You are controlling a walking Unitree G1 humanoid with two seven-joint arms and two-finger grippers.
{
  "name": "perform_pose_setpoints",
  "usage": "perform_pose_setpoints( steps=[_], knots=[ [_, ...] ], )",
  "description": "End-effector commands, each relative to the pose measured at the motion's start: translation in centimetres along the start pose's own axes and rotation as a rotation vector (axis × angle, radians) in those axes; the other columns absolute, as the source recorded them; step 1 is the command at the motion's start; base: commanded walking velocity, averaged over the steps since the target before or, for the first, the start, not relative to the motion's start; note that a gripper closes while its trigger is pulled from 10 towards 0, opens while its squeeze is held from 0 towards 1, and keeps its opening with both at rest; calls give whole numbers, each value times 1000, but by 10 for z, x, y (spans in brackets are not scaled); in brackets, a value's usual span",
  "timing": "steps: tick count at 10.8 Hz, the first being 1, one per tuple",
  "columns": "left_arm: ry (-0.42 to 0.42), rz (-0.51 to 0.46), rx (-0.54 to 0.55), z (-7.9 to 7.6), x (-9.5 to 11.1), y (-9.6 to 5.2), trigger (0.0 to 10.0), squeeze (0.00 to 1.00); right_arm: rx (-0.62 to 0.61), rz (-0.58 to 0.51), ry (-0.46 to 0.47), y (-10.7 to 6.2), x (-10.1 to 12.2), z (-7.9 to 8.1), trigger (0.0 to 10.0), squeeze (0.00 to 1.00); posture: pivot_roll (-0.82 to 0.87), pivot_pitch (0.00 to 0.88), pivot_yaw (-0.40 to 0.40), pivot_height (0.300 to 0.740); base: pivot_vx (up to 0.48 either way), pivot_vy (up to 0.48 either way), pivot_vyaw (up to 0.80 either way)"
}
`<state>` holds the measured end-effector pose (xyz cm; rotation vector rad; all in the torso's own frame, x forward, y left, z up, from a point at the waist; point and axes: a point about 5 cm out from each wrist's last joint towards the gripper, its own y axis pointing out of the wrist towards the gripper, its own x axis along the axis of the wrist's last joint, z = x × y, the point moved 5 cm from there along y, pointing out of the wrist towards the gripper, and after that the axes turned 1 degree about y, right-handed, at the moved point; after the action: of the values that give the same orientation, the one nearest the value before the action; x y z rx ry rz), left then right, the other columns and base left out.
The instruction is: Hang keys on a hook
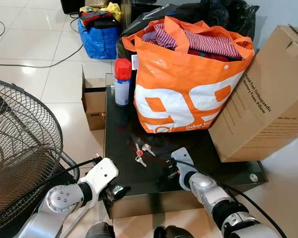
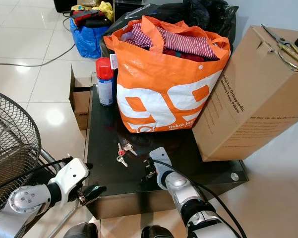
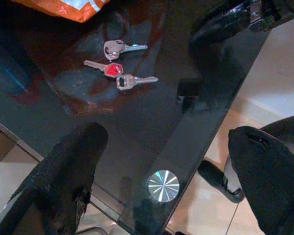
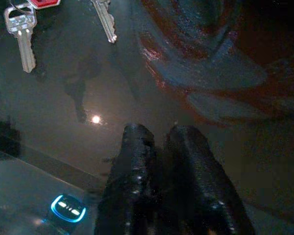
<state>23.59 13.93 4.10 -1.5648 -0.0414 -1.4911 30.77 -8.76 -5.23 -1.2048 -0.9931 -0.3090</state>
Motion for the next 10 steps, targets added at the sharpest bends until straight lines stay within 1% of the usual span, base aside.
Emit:
perform_pose_setpoints(
  steps=[1, 2, 3, 4, 5, 7, 8, 9, 10],
  knots=[
    [11, -14, -16, -5, 6, 1, 10000, 0, -34, 38, 14, -4, -11, -14, 0, 0, -10, 119, -138, 740, 0, 0, 0],
    [12, -15, -13, -5, 6, 1, 10000, 0, -16, 0, 8, -5, -4, -14, 0, 0, -8, 113, -139, 740, 0, 0, 0],
    [12, -16, -5, -4, 6, 1, 10000, 0, 36, -64, 0, -5, 8, -8, 6745, 0, -8, 110, -138, 740, 0, 0, 0],
    [12, -16, -3, -4, 5, 1, 10000, 0, 88, -94, -1, -6, 14, -1, 10000, 0, -7, 108, -137, 740, 0, 0, 0],
    [13, -28, 42, 4, 7, -1, 10000, 0, 132, -109, -5, -3, 21, 11, 10000, 1000, 10, 116, -136, 740, 0, 0, 0],
    [20, -43, 123, 17, 10, -7, 10000, 0, 91, -96, -10, 2, 24, 14, 10000, 1000, 30, 127, -129, 740, 0, 0, 0],
    [20, -56, 185, 27, 12, -14, 10000, 0, 71, -105, 0, 5, 30, 17, 10000, 1000, 52, 146, -119, 740, 0, 0, 0],
    [21, -64, 225, 35, 14, -19, 10000, 0, 69, -115, 3, 7, 35, 21, 10000, 1000, 64, 158, -112, 740, 0, 0, 0],
    [28, -70, 250, 40, 16, -27, 10000, 0, 76, -129, 10, 10, 41, 30, 10000, 1000, 85, 178, -96, 740, 0, 0, 0]
  ],
)
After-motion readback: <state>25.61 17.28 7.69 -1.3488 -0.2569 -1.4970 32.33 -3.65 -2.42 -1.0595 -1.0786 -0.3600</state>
